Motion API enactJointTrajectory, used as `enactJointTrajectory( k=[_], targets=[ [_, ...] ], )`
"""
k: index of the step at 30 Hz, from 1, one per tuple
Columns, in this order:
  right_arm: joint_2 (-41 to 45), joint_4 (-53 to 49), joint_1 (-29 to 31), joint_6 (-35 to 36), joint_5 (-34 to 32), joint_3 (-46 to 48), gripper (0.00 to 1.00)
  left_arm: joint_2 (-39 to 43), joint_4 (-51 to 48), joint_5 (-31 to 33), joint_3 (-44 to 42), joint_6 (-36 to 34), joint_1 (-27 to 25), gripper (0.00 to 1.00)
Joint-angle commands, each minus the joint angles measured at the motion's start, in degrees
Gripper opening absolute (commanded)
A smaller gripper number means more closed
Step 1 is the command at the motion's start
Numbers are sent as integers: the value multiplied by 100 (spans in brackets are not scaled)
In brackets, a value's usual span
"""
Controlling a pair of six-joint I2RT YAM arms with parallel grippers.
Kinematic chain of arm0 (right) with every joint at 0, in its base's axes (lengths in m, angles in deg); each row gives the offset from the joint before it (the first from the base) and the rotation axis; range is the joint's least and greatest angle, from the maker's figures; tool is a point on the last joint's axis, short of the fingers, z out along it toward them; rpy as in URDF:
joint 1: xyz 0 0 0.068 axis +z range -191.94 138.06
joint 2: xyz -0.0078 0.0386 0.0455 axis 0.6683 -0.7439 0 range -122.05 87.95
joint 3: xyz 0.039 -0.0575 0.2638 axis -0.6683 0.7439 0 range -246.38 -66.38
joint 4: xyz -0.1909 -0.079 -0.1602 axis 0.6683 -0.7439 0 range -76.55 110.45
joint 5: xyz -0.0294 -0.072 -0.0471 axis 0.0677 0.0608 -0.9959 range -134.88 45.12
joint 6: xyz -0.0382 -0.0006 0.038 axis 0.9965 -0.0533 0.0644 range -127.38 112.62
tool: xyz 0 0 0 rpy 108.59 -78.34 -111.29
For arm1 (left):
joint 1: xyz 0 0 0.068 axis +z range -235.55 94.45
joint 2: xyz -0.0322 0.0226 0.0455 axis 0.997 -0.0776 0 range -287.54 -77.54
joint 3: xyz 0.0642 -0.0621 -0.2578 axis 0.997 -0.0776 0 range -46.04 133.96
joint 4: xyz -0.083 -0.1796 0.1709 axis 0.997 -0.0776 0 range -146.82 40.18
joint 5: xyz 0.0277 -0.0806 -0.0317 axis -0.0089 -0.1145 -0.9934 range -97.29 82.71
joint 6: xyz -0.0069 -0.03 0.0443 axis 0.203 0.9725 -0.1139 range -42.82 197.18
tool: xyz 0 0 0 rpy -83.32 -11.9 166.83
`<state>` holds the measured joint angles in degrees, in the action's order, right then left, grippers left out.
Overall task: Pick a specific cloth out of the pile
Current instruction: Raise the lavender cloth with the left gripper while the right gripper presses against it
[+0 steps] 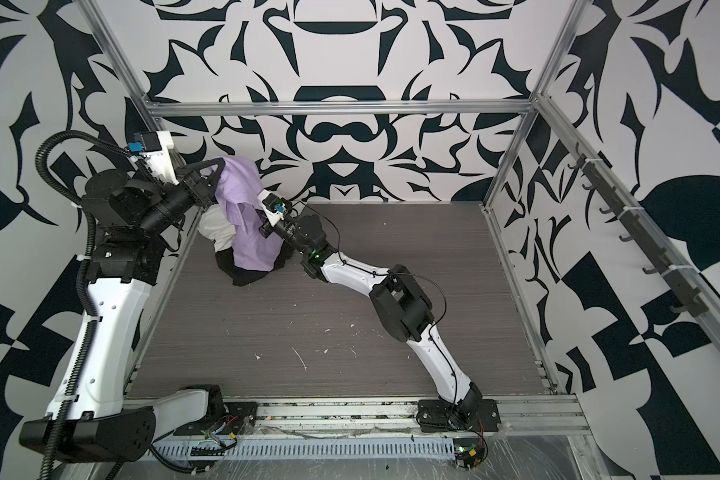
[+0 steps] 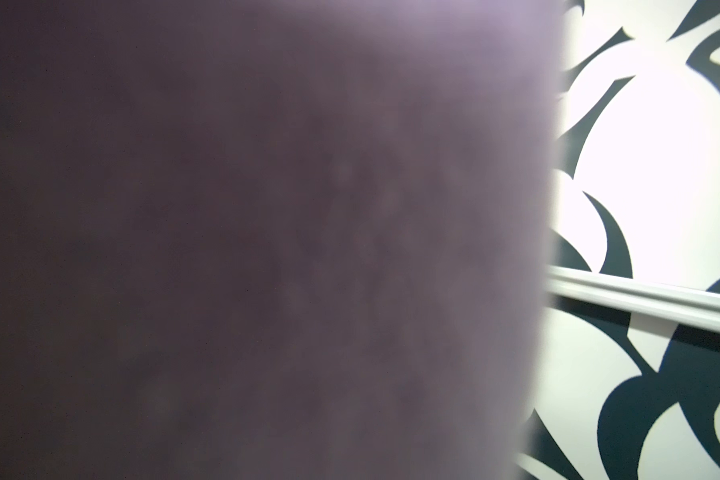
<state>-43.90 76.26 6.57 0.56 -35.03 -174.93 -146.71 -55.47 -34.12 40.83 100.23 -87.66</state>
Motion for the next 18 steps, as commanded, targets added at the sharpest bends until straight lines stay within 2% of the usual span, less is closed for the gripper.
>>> enactJointTrajectory(
  k=[1, 11, 18],
  targets=[
    [549, 251, -36, 34, 101, -386, 0, -77, 40, -113, 359, 91, -105, 0],
    [1005, 158, -106, 13, 140, -422, 0, -252, -54, -26, 999, 143, -522, 0],
    [1482, 132, -131, 184, 213, -94, 0, -341, -63, 150, 1277, 88, -932, 0]
  ],
)
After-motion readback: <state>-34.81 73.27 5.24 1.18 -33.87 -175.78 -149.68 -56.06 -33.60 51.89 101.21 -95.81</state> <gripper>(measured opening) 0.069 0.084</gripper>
